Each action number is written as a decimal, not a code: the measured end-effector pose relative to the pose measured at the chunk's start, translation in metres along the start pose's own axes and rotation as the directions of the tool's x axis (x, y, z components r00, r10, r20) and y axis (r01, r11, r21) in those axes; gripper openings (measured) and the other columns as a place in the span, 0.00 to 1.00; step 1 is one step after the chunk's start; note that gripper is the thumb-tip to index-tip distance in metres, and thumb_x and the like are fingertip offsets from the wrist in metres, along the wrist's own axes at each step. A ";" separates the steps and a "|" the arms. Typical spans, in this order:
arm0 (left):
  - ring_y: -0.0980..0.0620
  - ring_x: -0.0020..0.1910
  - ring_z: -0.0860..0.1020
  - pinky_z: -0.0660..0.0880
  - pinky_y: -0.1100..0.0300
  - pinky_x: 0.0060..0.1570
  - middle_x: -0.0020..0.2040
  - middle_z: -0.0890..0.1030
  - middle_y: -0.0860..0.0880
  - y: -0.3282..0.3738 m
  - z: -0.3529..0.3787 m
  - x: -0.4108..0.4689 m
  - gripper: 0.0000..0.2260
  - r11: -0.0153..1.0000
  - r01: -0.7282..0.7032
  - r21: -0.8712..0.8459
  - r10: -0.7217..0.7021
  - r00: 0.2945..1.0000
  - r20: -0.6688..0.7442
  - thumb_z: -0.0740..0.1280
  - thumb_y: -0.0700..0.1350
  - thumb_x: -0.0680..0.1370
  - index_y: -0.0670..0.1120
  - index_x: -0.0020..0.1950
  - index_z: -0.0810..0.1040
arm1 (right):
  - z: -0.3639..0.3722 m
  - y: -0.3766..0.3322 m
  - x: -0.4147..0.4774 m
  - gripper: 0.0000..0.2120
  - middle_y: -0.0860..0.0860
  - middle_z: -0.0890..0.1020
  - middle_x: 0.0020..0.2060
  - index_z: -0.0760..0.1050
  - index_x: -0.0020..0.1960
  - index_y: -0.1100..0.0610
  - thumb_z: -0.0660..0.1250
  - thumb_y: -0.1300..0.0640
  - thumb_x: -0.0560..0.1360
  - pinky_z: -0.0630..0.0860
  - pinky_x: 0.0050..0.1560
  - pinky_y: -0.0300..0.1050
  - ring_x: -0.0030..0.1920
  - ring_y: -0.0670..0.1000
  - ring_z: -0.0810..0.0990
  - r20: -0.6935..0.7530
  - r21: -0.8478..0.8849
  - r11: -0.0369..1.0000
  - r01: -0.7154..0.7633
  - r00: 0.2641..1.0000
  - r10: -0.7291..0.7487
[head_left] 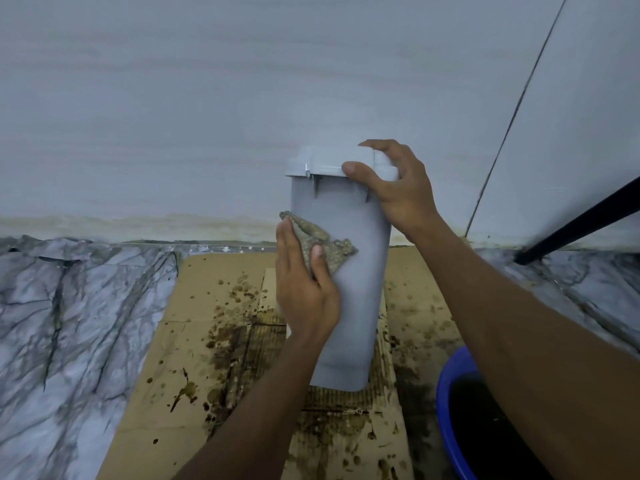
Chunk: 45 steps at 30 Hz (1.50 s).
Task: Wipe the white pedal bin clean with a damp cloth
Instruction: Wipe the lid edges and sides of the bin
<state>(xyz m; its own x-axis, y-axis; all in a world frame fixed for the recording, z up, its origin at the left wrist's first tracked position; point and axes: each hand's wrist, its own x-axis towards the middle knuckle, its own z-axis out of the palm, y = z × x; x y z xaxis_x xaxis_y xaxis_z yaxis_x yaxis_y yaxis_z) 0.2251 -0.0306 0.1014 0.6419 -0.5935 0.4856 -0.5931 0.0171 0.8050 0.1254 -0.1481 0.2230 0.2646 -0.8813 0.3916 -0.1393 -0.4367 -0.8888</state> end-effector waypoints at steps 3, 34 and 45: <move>0.51 0.58 0.80 0.75 0.63 0.52 0.59 0.82 0.50 0.022 -0.007 0.031 0.18 0.914 0.275 -0.298 -0.313 0.945 -0.090 0.54 0.53 0.87 0.50 0.71 0.76 | -0.003 -0.001 -0.009 0.18 0.44 0.78 0.56 0.80 0.57 0.45 0.78 0.43 0.69 0.72 0.46 0.27 0.52 0.34 0.76 0.000 0.006 1.000 0.015 1.000 -0.015; 0.51 0.83 0.43 0.40 0.54 0.79 0.84 0.46 0.51 0.089 -0.062 0.072 0.26 0.725 -0.627 0.284 0.027 0.439 0.898 0.45 0.56 0.87 0.51 0.84 0.45 | 0.019 -0.055 -0.229 0.25 0.43 0.75 0.59 0.75 0.56 0.46 0.69 0.31 0.68 0.58 0.74 0.69 0.73 0.49 0.68 0.065 -0.481 0.837 0.262 0.962 -0.264; 0.54 0.78 0.59 0.55 0.50 0.77 0.77 0.67 0.52 0.097 -0.024 0.089 0.22 0.728 -0.684 0.034 0.209 0.269 0.940 0.49 0.57 0.87 0.51 0.76 0.70 | 0.038 -0.058 -0.227 0.27 0.46 0.76 0.61 0.79 0.60 0.43 0.68 0.35 0.64 0.59 0.69 0.76 0.66 0.53 0.74 0.170 -0.661 0.691 0.293 0.955 -0.242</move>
<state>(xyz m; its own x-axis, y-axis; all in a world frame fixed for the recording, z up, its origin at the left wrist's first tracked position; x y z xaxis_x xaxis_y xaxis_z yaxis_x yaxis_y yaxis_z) 0.2365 -0.0626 0.2312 -0.4083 -0.9126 -0.0217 -0.8877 0.3914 0.2423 0.1095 0.0845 0.1767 0.4488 -0.7056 0.5483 -0.6493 -0.6791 -0.3423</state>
